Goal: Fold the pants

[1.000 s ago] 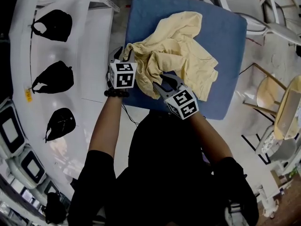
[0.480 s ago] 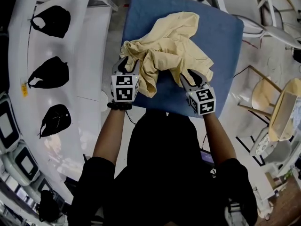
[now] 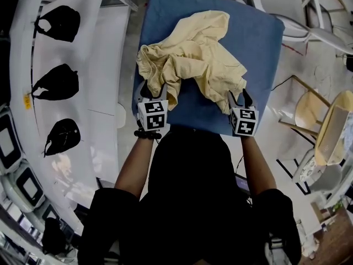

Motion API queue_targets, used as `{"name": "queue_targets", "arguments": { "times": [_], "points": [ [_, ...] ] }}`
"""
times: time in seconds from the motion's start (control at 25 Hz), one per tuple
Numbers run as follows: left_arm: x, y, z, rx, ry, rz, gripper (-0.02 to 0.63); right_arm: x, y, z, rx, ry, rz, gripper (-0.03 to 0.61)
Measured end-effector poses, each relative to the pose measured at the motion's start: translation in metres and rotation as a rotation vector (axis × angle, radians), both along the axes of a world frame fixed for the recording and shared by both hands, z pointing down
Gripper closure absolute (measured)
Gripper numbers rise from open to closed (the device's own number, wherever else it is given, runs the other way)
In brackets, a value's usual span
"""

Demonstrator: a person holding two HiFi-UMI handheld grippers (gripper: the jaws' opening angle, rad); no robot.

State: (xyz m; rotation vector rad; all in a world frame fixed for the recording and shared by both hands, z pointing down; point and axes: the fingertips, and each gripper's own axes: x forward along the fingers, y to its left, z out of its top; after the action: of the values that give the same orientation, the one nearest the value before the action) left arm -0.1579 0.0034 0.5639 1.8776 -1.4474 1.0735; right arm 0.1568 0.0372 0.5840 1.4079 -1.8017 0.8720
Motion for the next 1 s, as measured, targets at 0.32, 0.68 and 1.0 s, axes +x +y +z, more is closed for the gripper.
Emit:
{"name": "queue_targets", "arguments": {
  "times": [0.32,0.68,1.0],
  "points": [
    [-0.023,0.027,0.015,-0.06,0.003,-0.18,0.328,-0.001,0.027,0.026,-0.082,-0.027,0.153,0.282],
    [-0.028,0.044,0.056,-0.218,0.154,-0.248,0.41,-0.033,0.039,0.05,-0.152,0.007,0.178,0.356],
    [-0.055,0.027,0.053,-0.176,0.057,-0.083,0.572,-0.023,0.043,0.035,-0.121,0.17,0.107,0.535]
  ]
}}
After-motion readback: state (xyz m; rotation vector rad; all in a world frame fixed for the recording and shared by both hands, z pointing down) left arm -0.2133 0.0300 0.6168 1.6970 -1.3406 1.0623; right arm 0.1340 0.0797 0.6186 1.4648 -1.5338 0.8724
